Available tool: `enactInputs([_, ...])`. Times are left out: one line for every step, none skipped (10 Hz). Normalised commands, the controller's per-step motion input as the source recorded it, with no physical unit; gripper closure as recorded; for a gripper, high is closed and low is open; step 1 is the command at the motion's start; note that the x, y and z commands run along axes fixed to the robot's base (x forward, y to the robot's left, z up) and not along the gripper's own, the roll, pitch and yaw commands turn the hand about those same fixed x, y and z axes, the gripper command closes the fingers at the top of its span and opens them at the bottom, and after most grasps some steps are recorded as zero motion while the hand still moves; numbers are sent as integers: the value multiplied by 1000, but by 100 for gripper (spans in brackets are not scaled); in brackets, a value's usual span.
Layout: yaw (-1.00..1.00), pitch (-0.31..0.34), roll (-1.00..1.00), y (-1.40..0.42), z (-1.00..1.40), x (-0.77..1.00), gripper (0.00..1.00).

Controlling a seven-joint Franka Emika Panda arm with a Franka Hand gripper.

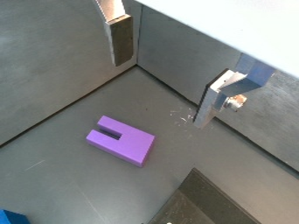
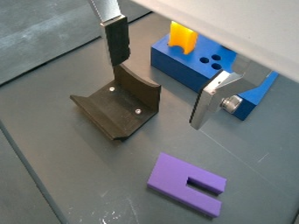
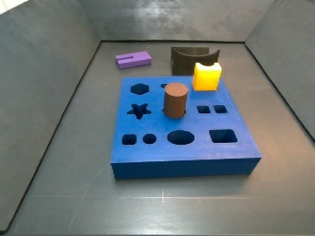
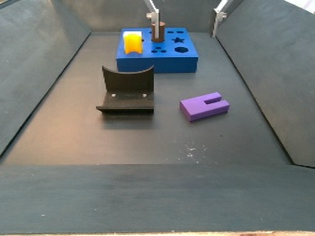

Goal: Pick up the double-square object. Move up. Rotate the double-square object. Place the double-square object on the fixture. Regrasp the double-square object. Move to above the board. Insert the double-square object.
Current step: Pick up the double-square object.

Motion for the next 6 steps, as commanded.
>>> enactInputs([0,0,116,-160,-29,0,0])
enactInputs([-849,-84,0,57,-397,-303,0])
enactInputs([-963,-17,0,0,-554,-237,0])
enactInputs([-1000,-3,0,0,-649,-114,0])
enactInputs([-1000,0,0,0,-729,0,0])
enactInputs([-1000,-49,0,0,-780,-3,0])
